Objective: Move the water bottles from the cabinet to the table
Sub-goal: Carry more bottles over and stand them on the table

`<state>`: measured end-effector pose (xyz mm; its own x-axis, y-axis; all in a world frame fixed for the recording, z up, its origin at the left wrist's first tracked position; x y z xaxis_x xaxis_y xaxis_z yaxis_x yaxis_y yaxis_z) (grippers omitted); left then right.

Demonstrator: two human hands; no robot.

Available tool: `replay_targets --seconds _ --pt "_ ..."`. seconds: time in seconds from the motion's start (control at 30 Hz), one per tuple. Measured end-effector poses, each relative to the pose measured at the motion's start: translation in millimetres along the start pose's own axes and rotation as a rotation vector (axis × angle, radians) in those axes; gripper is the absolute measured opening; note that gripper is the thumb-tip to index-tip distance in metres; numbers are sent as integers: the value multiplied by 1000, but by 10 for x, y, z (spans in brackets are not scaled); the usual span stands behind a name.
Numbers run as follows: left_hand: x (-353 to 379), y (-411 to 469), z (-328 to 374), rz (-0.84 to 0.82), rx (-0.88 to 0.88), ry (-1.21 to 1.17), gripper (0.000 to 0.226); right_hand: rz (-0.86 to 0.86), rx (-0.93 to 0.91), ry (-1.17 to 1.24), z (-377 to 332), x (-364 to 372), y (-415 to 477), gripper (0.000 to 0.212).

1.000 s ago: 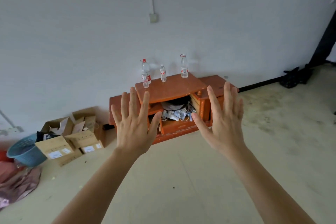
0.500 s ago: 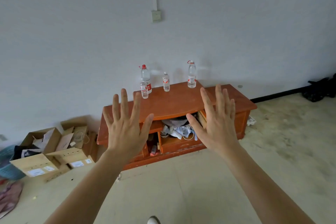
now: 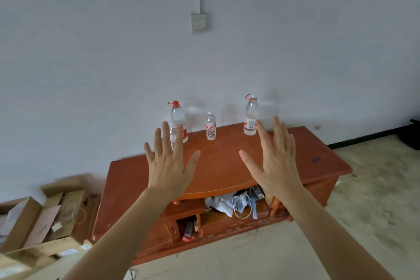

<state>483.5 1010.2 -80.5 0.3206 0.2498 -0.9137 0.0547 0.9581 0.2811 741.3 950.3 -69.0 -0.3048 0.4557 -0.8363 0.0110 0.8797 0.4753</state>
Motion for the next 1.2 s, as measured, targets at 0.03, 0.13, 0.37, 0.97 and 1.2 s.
replay_targets --seconds 0.03,0.13,0.37,0.97,1.2 --pt "97 161 -7 -14 -7 -5 82 -2 8 14 70 101 128 86" --pt "438 659 -4 -51 -34 -22 83 -24 31 62 351 489 540 87" --pt "1210 1714 -66 -96 -124 -45 89 -83 2 176 987 1418 1717 89" --pt "2857 3541 -665 -192 -660 -161 111 -433 -39 516 1778 3889 4047 104" --pt "3938 3598 -1324 -147 -840 -415 122 -455 91 634 2007 5098 3630 112"
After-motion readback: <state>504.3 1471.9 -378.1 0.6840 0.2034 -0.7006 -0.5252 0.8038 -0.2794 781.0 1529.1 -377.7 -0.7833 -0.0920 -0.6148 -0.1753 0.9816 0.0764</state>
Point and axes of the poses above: each hand's wrist, its own y-axis towards the middle knuckle, its own x-axis out of the palm, z = x × y, the point moved 3 cm from there along y, towards the middle knuckle, and after that the axes turned 8 degrees about -x, right-handed, at the moved point
